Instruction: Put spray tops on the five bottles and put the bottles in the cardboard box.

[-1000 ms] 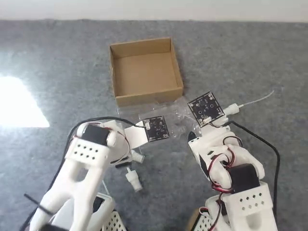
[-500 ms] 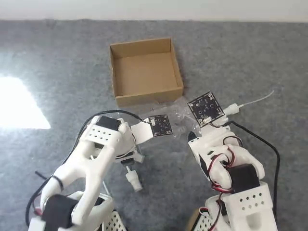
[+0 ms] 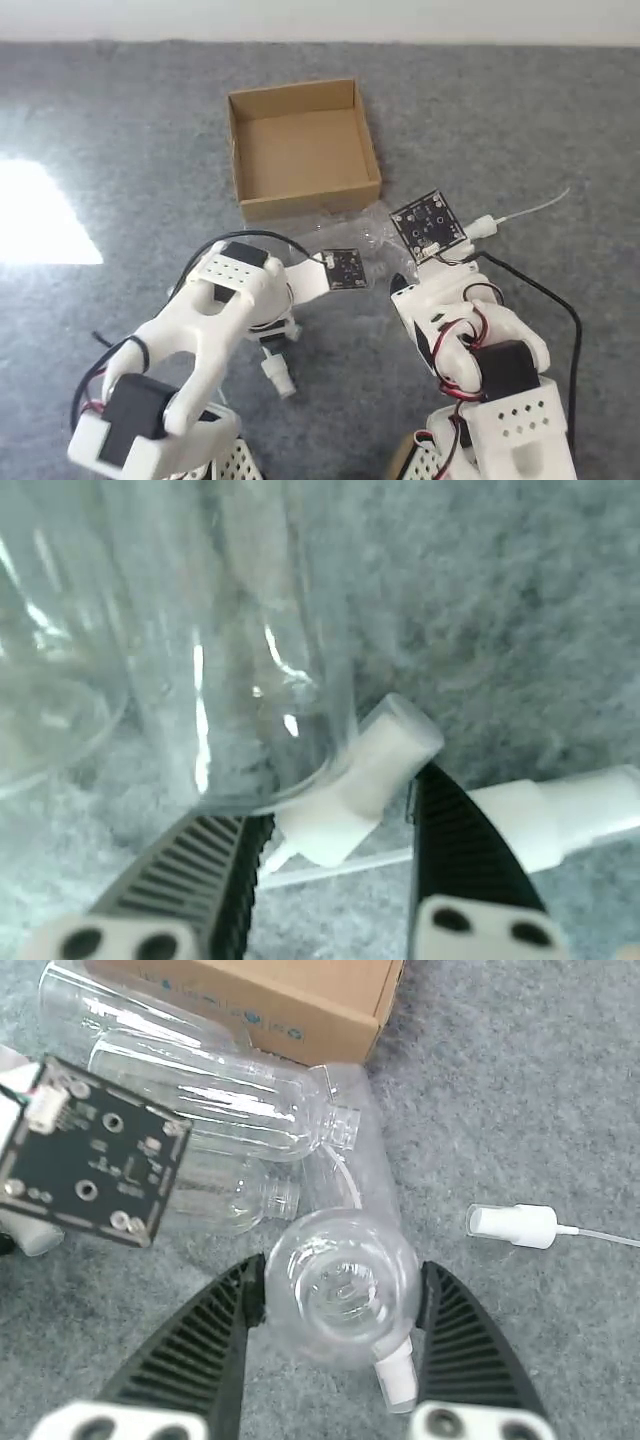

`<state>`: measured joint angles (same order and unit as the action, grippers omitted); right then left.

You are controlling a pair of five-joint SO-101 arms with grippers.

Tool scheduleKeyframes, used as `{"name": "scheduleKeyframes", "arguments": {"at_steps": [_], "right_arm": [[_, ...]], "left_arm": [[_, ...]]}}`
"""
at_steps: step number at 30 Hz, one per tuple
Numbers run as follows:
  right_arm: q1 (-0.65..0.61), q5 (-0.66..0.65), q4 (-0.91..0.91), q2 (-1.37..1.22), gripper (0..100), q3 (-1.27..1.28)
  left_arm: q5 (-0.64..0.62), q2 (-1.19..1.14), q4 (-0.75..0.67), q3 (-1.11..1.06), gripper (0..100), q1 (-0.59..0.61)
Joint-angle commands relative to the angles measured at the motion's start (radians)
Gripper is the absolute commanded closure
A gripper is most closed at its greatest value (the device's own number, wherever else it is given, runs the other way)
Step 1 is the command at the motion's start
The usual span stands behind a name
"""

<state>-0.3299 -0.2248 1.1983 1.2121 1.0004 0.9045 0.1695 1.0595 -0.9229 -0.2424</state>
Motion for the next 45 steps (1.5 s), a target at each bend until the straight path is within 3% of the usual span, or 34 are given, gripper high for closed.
{"name": "scheduleKeyframes", "arguments": {"at_steps": [1,7,15,23,34,39,45], "right_arm": [[0.012,0.002,-0.021,0.028,87.4,-0.017],[0.012,0.000,-0.021,0.028,87.4,-0.017],[0.012,0.000,-0.021,0.028,87.4,-0.017],[0.012,0.000,-0.021,0.028,87.4,-0.017],[0.012,-0.002,-0.021,0.028,87.4,-0.015],[0.012,-0.002,-0.021,0.028,87.4,-0.015],[0.012,-0.002,-0.021,0.028,87.4,-0.015]], "left_arm": [[-0.002,-0.014,-0.009,0.050,83,-0.040],[-0.002,-0.008,0.037,0.051,96,-0.049],[-0.002,-0.006,0.084,0.053,97,-0.049],[-0.002,-0.006,0.311,0.205,97,0.025],[-0.002,-0.008,0.304,0.237,97,0.244],[-0.005,-0.015,0.212,0.225,97,0.322],[-0.130,-0.015,0.037,0.153,94,0.331]]}}
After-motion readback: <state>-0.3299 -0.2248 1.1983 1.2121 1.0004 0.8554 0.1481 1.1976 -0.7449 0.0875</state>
